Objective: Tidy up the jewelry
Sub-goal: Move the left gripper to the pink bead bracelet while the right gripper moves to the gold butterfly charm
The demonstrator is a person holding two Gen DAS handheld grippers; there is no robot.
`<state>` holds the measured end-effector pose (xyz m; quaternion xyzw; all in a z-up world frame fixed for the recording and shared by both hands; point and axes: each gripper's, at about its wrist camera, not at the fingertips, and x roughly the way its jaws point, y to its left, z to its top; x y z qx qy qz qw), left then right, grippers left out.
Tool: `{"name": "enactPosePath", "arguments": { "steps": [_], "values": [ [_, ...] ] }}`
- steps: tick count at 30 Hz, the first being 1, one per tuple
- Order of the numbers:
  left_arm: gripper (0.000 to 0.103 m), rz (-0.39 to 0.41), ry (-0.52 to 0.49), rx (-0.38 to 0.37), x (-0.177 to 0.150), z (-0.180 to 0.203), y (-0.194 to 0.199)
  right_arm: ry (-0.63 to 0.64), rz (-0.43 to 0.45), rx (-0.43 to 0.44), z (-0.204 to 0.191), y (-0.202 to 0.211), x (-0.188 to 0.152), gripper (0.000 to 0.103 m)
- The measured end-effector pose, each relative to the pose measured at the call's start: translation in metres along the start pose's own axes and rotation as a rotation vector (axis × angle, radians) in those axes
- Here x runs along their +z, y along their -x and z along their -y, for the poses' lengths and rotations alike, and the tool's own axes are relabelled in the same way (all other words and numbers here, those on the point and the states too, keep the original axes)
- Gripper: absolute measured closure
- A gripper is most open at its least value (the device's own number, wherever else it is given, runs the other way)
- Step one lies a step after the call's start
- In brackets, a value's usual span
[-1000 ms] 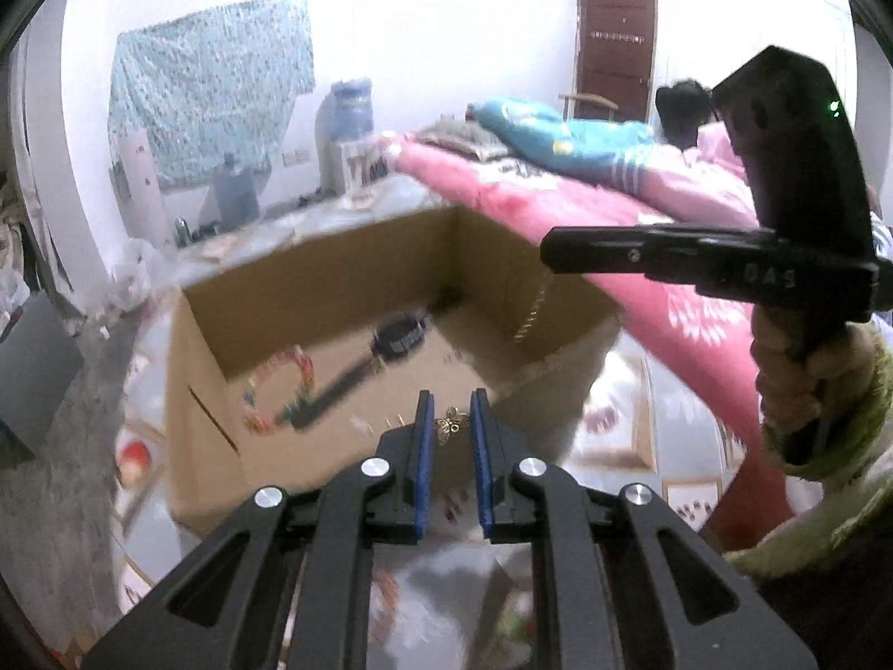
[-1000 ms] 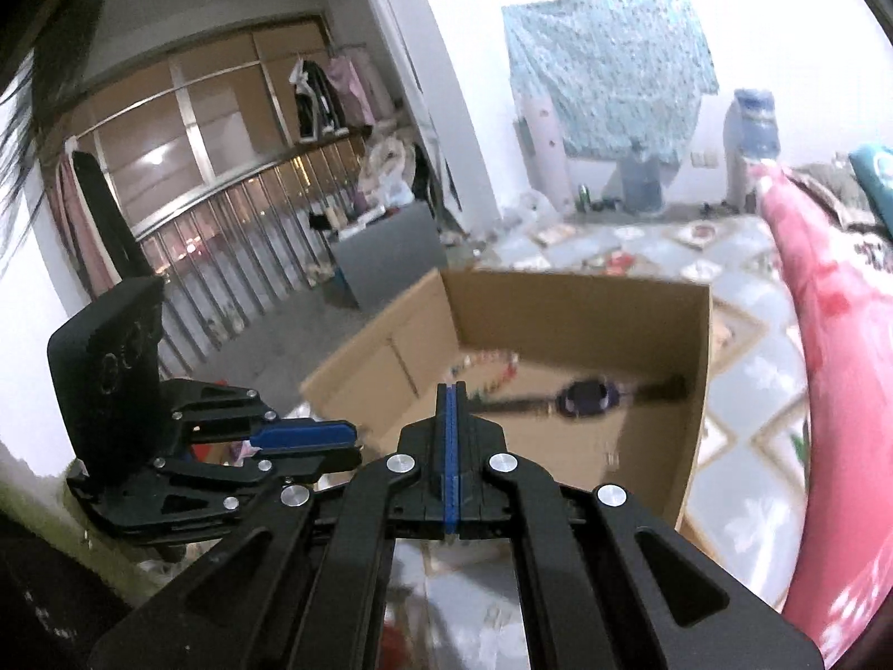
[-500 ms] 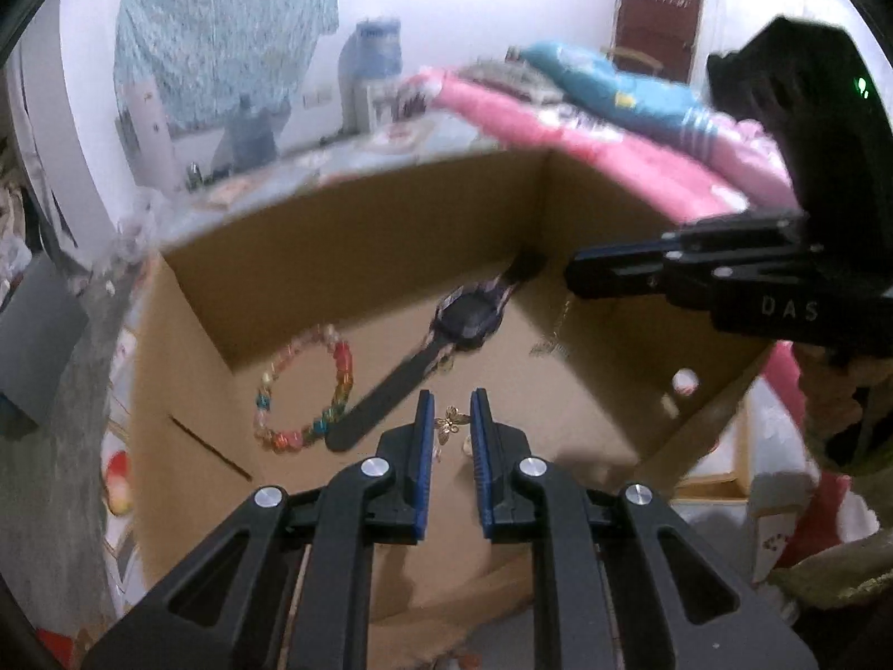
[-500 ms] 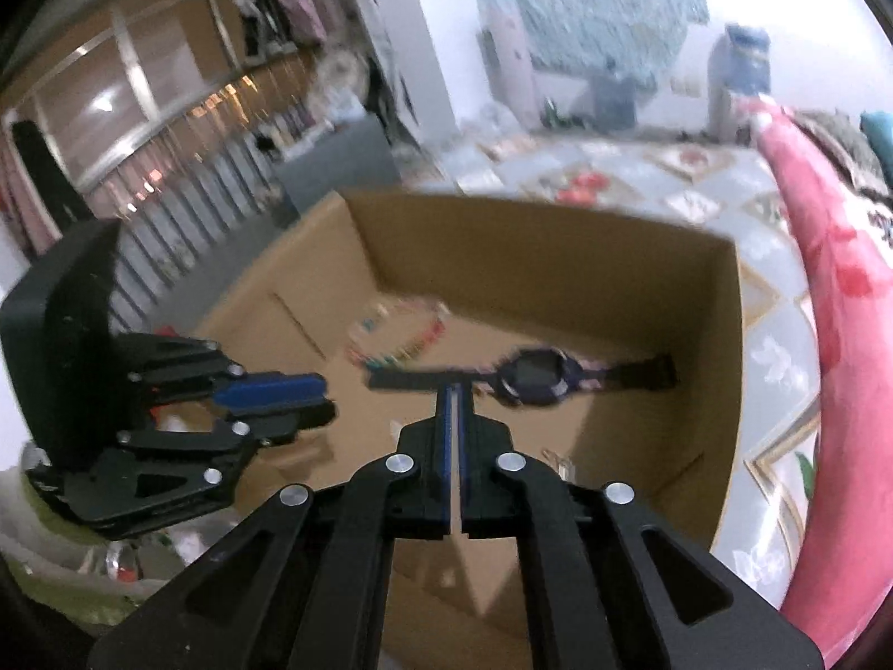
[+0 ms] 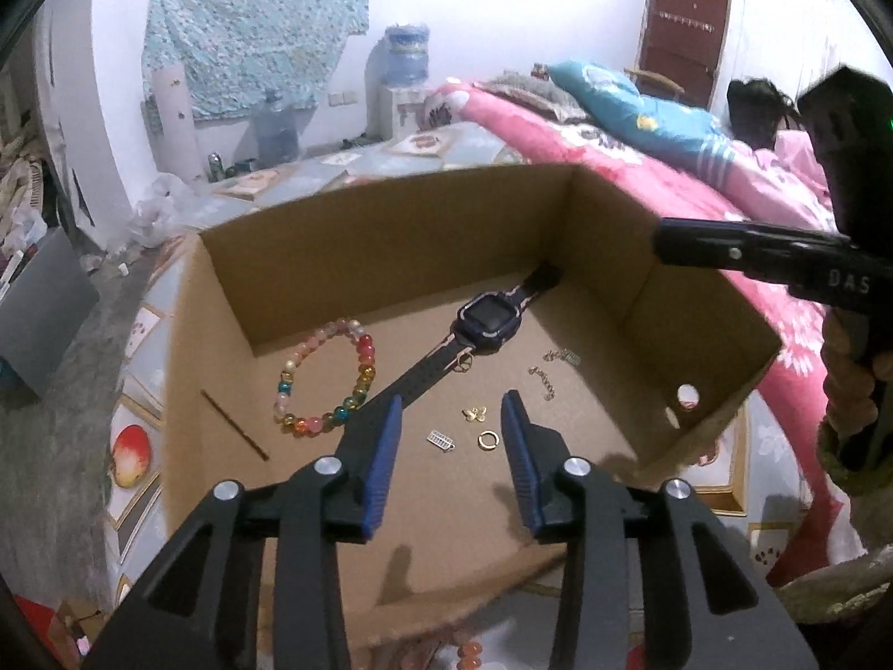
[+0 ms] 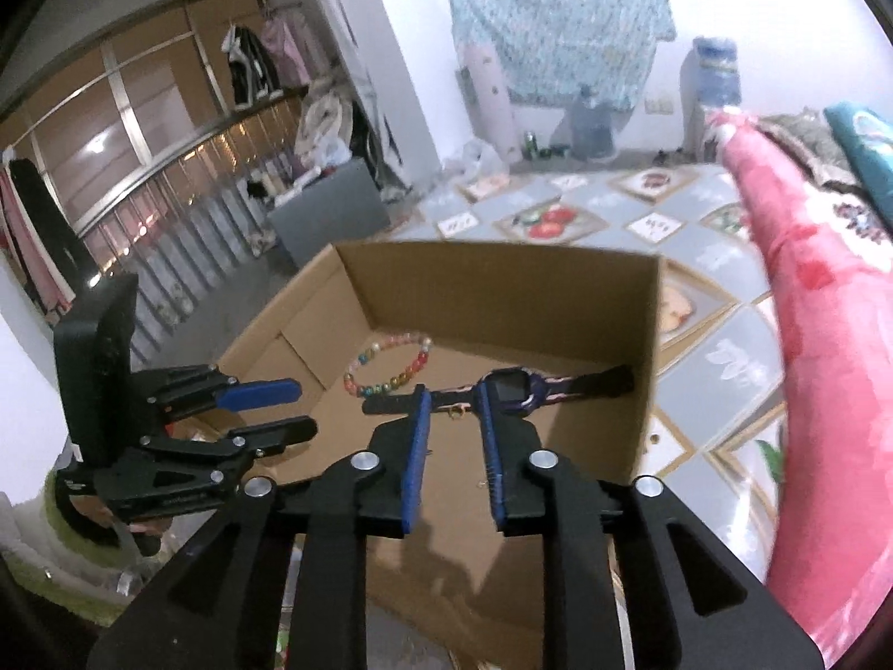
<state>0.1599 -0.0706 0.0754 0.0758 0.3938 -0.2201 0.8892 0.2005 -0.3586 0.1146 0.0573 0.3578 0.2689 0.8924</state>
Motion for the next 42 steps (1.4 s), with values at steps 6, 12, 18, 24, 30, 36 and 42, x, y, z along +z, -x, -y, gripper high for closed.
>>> {"name": "enactPosePath", "arguments": {
  "steps": [6, 12, 18, 24, 30, 36, 42],
  "values": [
    [0.056, 0.084, 0.044, 0.019, -0.009, -0.004, 0.039, 0.000, 0.077, -0.002, 0.000, 0.043, -0.016, 0.072],
    [0.048, 0.173, 0.089, 0.036, -0.038, -0.008, 0.086, 0.029, 0.144, 0.045, -0.009, 0.080, -0.046, 0.064],
    [0.041, 0.144, 0.133, 0.048, -0.081, -0.011, 0.106, 0.007, 0.153, 0.161, -0.008, 0.106, -0.076, 0.060],
    [0.041, -0.047, 0.130, 0.081, -0.114, 0.006, 0.063, -0.043, 0.017, 0.128, -0.006, 0.069, -0.099, 0.060],
    [0.047, -0.133, 0.064, 0.091, -0.120, 0.028, 0.025, -0.002, -0.163, 0.023, -0.021, 0.009, -0.129, 0.060],
    [0.063, -0.199, 0.030, 0.150, -0.117, 0.030, 0.001, -0.001, -0.212, -0.025, -0.028, -0.016, -0.139, 0.064],
    [0.066, -0.217, 0.047, 0.168, -0.114, 0.030, -0.008, -0.001, -0.232, -0.056, -0.030, -0.025, -0.140, 0.073]
  ]
}}
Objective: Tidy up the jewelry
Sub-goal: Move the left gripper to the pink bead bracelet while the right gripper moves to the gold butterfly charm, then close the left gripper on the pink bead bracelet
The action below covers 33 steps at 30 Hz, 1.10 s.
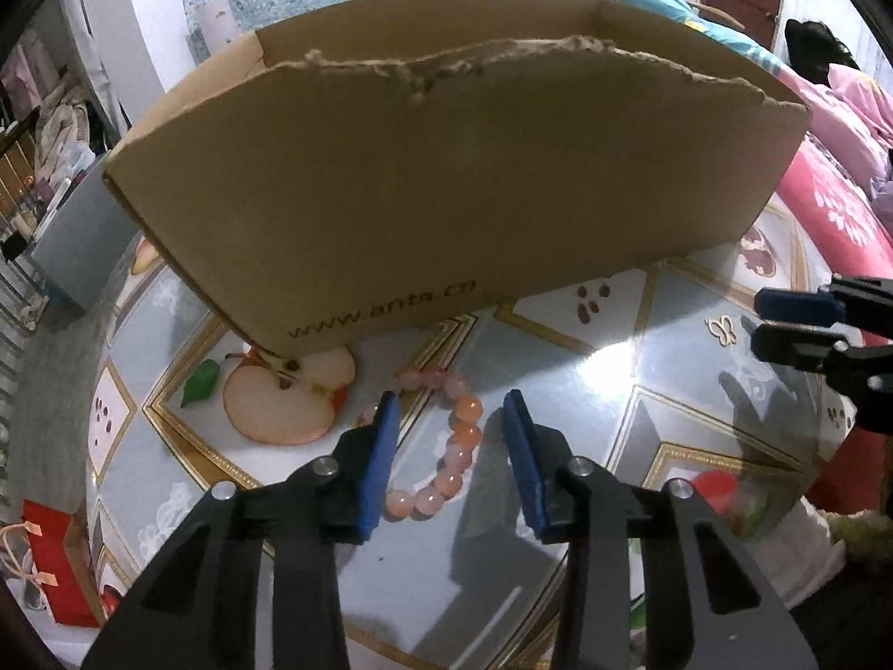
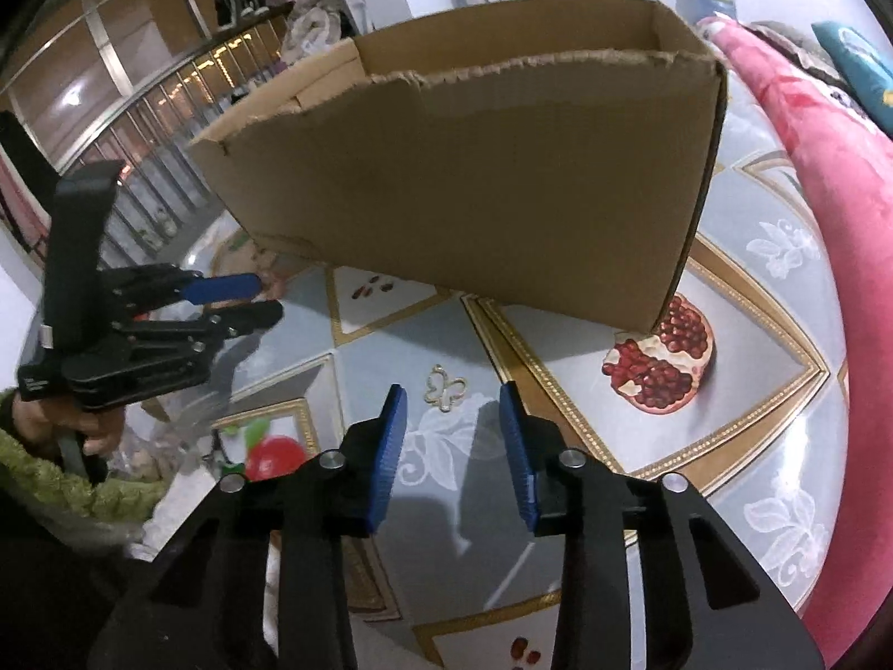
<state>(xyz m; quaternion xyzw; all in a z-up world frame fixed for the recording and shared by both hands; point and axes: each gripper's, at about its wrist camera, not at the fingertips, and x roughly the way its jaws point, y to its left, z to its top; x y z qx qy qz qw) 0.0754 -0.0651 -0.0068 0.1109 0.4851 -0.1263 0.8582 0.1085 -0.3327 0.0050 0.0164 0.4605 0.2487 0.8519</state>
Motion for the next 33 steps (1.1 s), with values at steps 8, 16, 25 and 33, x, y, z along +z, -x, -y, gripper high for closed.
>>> {"name": "enactPosePath", "arguments": {
  "steps": [8, 16, 25, 33],
  "values": [
    [0.082, -0.007, 0.015, -0.021, 0.004, 0.001, -0.001, 0.040, -0.002, -0.050, -0.004, -0.004, -0.003, 0.076],
    [0.091, -0.007, 0.017, -0.021, 0.011, 0.009, -0.005, 0.114, -0.002, -0.091, -0.014, -0.004, -0.003, 0.076],
    [0.092, -0.010, 0.020, -0.018, 0.012, 0.010, -0.006, 0.098, -0.006, -0.086, -0.014, -0.008, 0.000, 0.076],
    [0.092, -0.009, 0.020, -0.018, 0.012, 0.010, -0.006, 0.069, -0.007, -0.060, -0.008, -0.005, 0.003, 0.076]
  ]
}}
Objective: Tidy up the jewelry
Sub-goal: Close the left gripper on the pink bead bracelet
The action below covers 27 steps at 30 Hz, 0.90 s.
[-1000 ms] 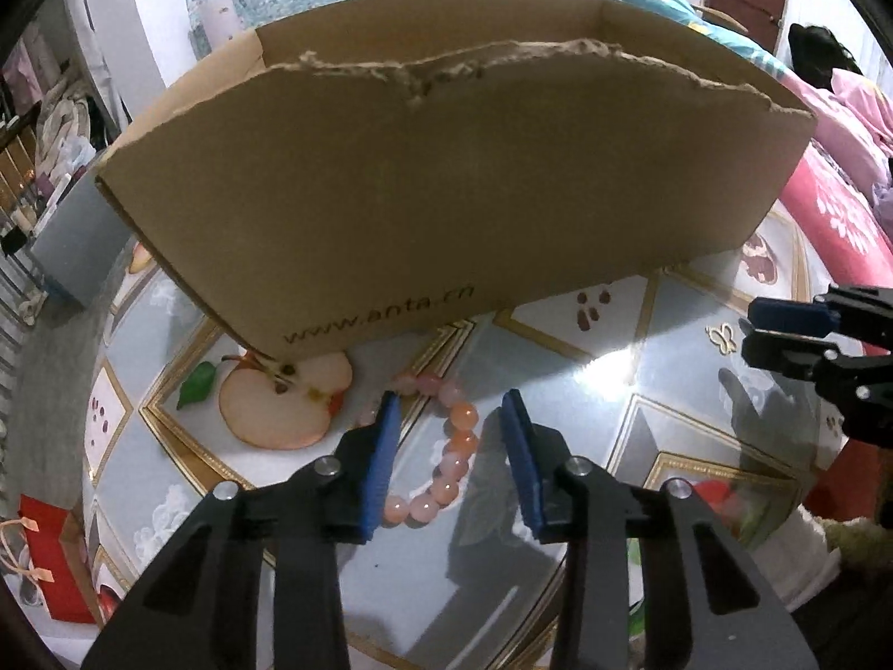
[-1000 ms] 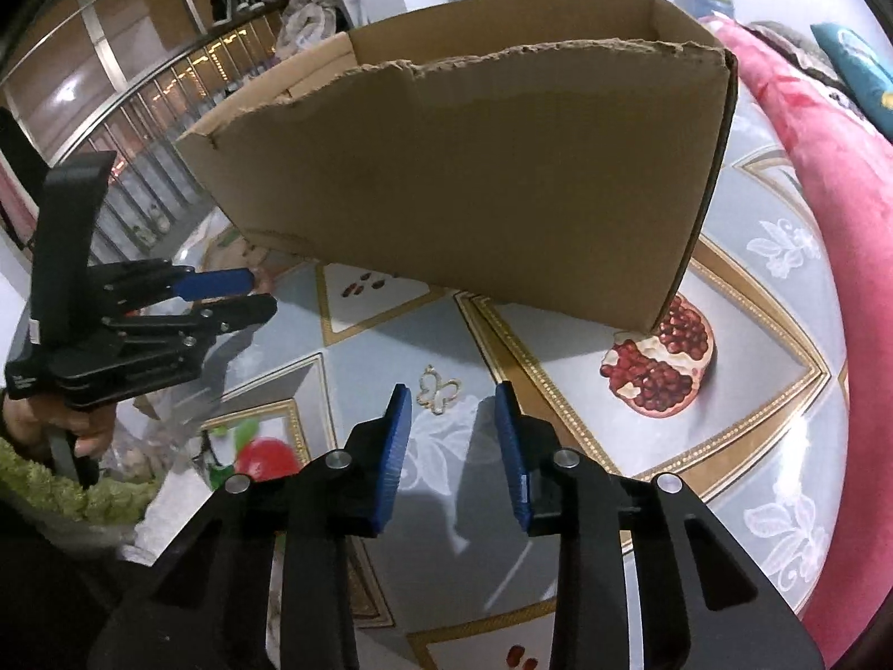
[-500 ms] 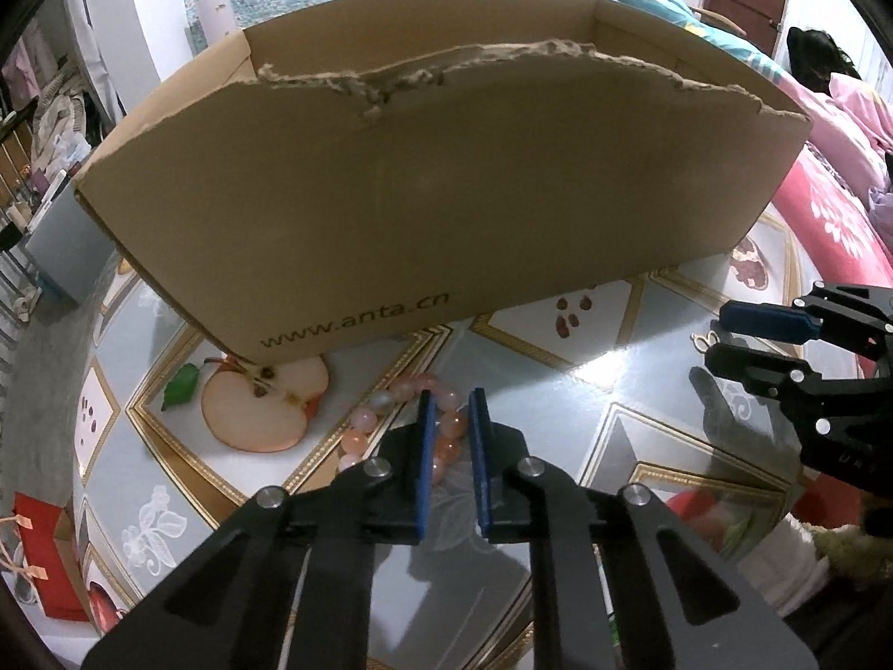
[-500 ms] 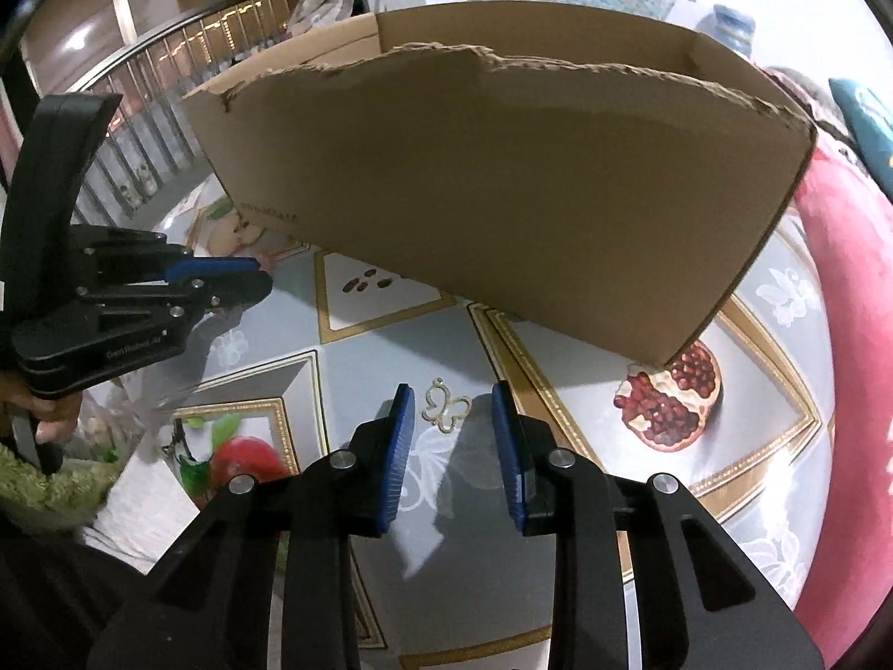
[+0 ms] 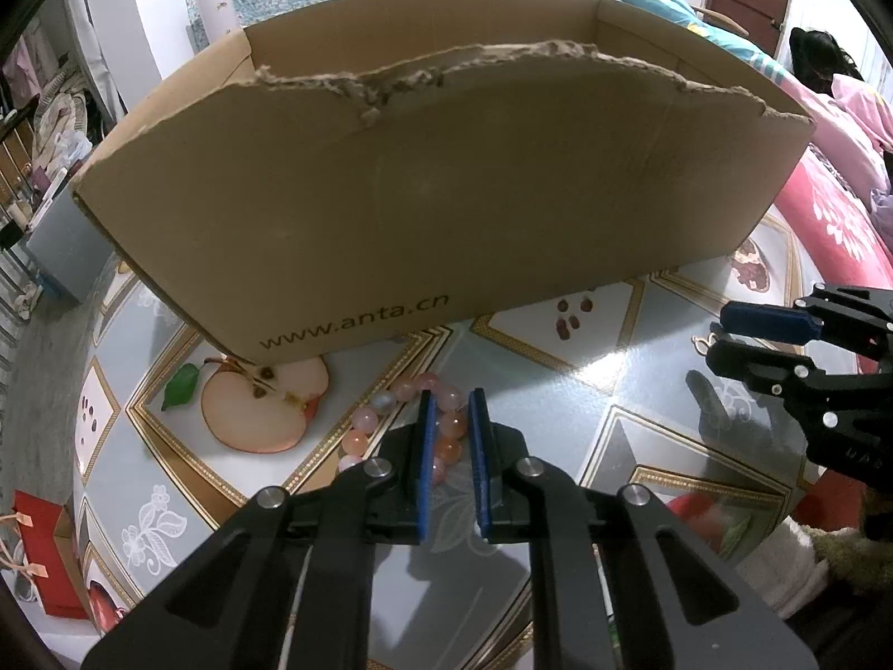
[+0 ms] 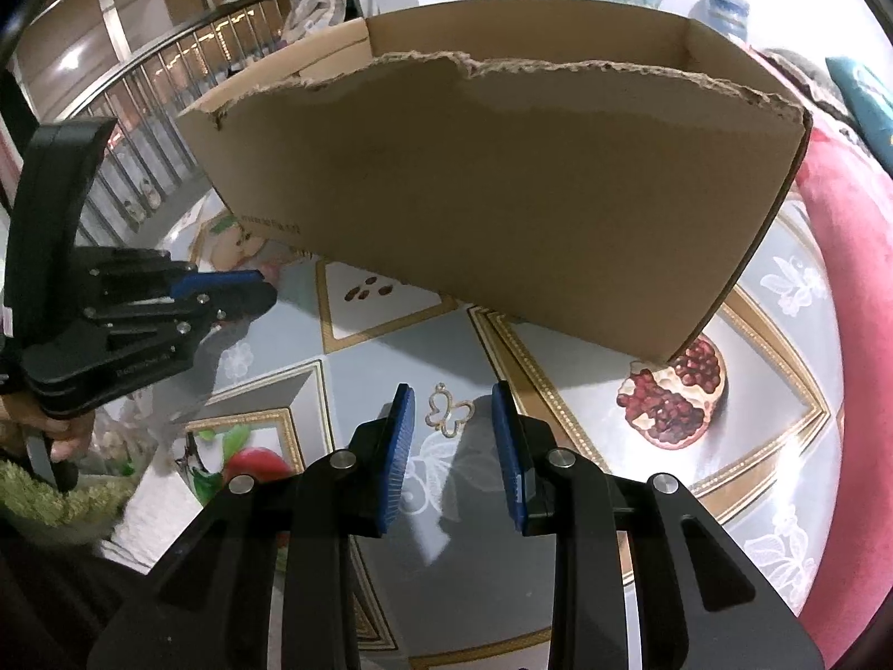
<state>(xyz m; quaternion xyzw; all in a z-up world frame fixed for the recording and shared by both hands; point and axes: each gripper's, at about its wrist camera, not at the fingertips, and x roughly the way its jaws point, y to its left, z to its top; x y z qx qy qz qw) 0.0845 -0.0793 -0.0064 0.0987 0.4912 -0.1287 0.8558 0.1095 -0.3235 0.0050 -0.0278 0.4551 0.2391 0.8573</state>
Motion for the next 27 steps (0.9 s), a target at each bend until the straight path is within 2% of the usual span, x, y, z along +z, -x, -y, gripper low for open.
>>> {"name": "enactPosePath", "arguments": {
  "steps": [14, 23, 27],
  "values": [
    [0.092, 0.000, 0.002, -0.001, 0.000, -0.001, 0.000, 0.111, -0.033, -0.020, -0.010, -0.002, 0.001, 0.075],
    [0.092, 0.000, 0.003, -0.003, -0.001, 0.000, -0.001, 0.056, -0.065, 0.041, -0.005, 0.007, -0.009, 0.075],
    [0.092, 0.002, 0.003, -0.004, 0.000, 0.000, -0.001, 0.061, -0.056, 0.028, -0.003, 0.009, -0.010, 0.075]
  ]
}}
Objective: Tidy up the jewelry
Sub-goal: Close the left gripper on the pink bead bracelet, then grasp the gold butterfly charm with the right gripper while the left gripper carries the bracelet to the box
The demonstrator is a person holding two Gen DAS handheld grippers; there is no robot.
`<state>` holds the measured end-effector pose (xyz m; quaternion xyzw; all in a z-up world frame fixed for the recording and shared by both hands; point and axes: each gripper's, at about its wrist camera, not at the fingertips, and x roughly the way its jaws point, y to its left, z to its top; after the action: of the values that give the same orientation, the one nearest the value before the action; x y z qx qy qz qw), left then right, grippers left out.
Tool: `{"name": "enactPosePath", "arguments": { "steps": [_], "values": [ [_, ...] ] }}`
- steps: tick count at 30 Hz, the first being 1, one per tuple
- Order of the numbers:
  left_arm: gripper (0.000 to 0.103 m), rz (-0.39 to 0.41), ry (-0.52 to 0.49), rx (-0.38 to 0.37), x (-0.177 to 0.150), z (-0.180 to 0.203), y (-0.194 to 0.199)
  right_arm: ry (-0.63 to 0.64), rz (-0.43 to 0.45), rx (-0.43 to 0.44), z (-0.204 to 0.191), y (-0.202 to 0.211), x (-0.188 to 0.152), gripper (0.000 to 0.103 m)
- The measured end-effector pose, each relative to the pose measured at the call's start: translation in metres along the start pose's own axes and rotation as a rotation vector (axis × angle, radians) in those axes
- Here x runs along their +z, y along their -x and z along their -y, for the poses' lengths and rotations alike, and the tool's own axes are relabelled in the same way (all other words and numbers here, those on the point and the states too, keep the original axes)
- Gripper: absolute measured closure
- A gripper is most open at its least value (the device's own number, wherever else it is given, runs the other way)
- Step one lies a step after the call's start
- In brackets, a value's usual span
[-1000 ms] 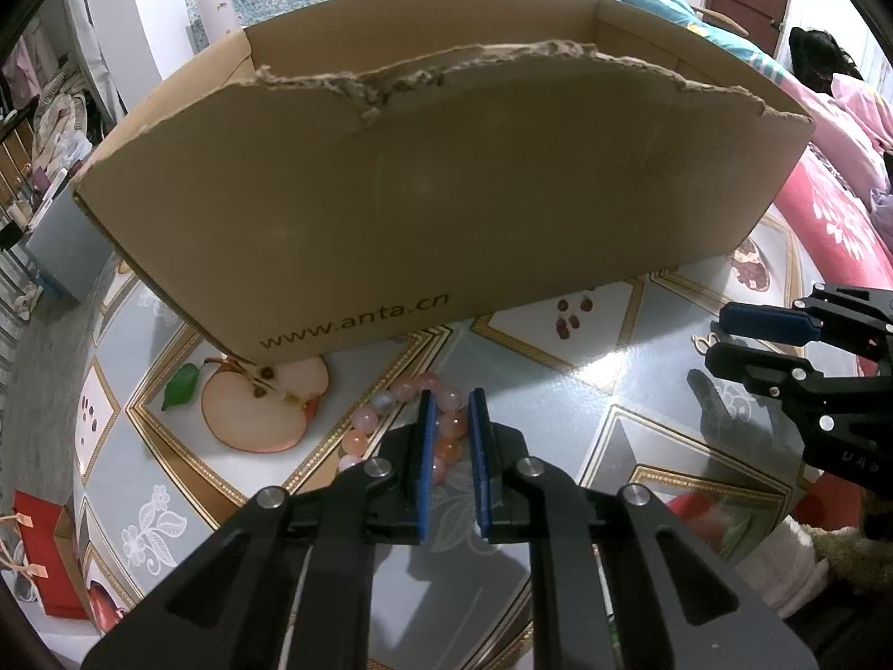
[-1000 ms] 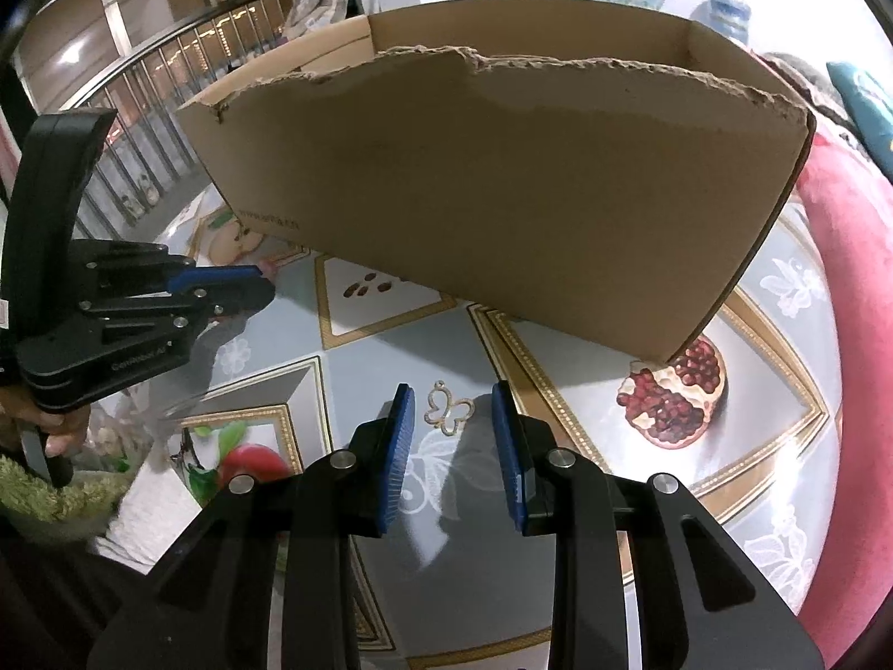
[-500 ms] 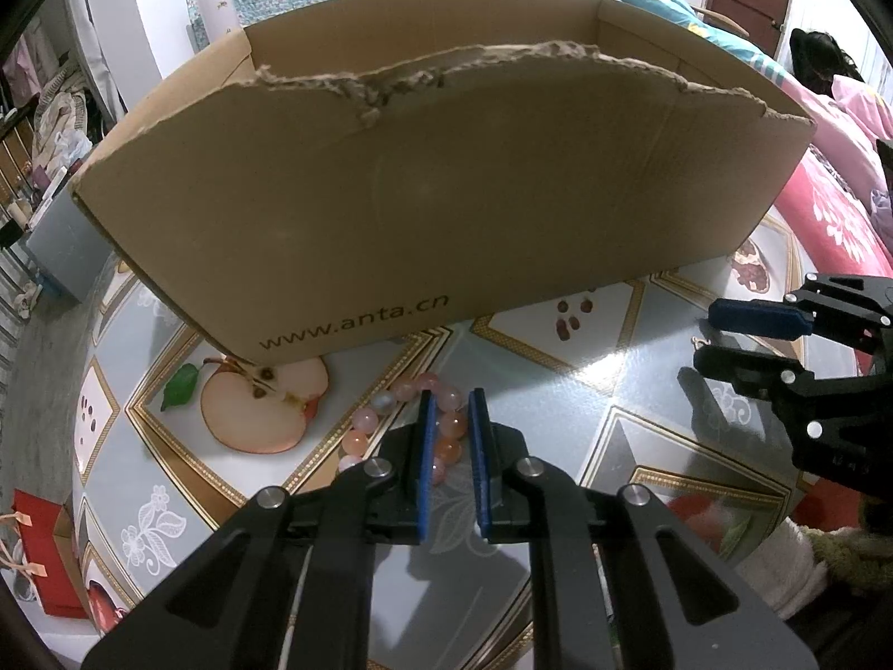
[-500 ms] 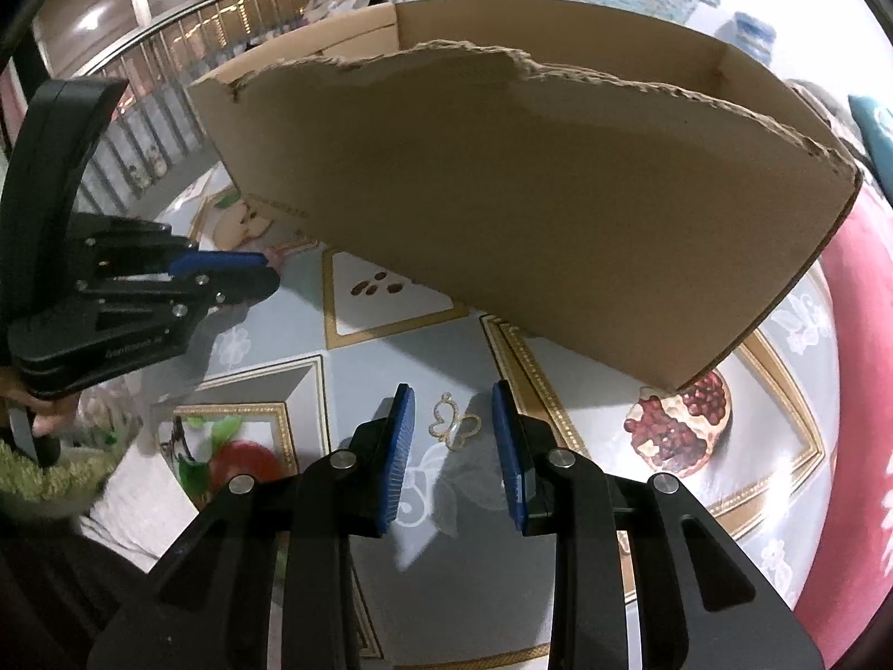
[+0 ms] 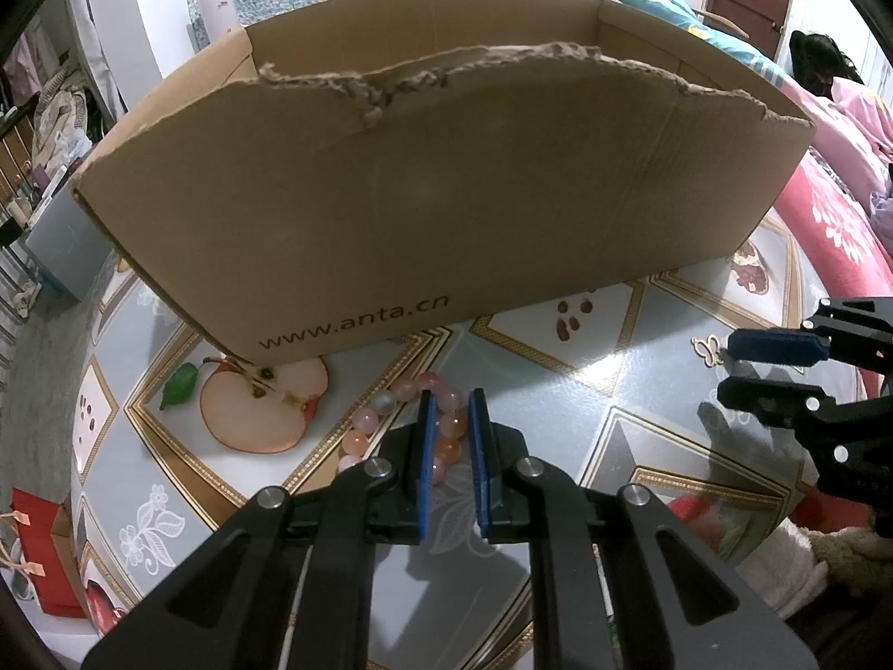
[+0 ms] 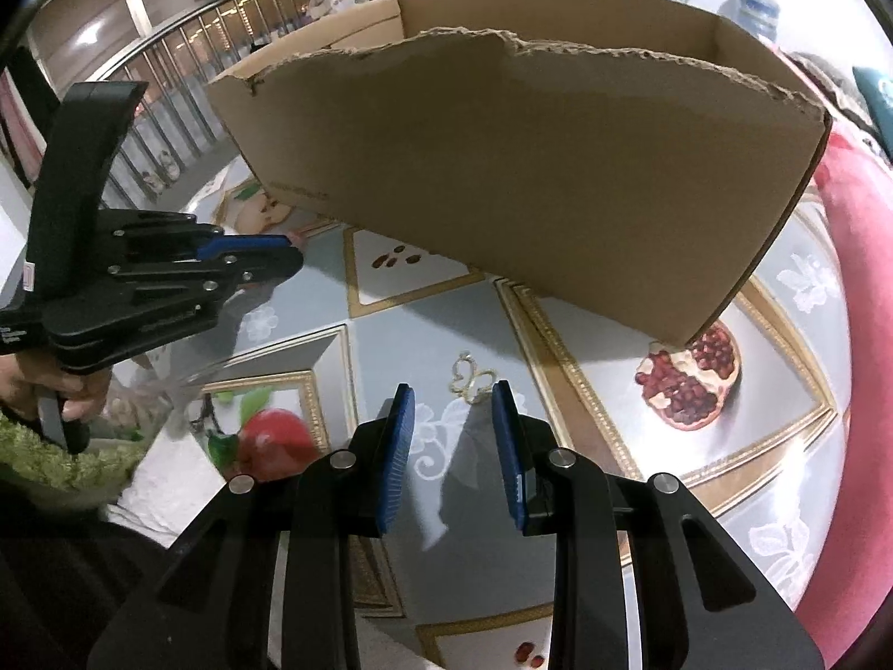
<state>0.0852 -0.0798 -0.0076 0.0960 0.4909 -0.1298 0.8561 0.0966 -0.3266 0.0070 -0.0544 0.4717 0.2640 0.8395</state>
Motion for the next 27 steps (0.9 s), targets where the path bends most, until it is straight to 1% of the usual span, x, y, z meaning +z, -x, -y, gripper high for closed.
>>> {"name": "enactPosePath", "arguments": {
  "steps": [4, 8, 10, 13, 14, 18, 27],
  "values": [
    [0.092, 0.000, 0.000, 0.000, -0.001, -0.001, 0.000, 0.042, 0.015, -0.051, -0.004, -0.004, 0.004, 0.075],
    [0.092, 0.002, -0.002, -0.004, 0.001, 0.001, 0.000, 0.122, 0.031, -0.080, -0.010, -0.010, 0.006, 0.076],
    [0.092, 0.003, -0.002, -0.006, 0.001, 0.000, 0.001, 0.147, 0.030, -0.073, -0.013, -0.013, 0.008, 0.077],
    [0.092, 0.005, 0.000, -0.006, 0.000, -0.002, 0.002, 0.179, 0.027, -0.056, -0.013, -0.012, 0.008, 0.087],
    [0.092, 0.006, 0.001, -0.006, 0.000, -0.001, 0.001, 0.192, 0.027, -0.052, -0.014, -0.012, 0.008, 0.088],
    [0.092, 0.007, 0.001, -0.007, -0.001, -0.002, 0.002, 0.207, 0.026, -0.043, -0.013, -0.011, 0.009, 0.089],
    [0.092, 0.008, 0.001, -0.007, -0.001, -0.002, 0.002, 0.188, 0.032, -0.026, -0.011, -0.009, 0.009, 0.089]
  ]
}}
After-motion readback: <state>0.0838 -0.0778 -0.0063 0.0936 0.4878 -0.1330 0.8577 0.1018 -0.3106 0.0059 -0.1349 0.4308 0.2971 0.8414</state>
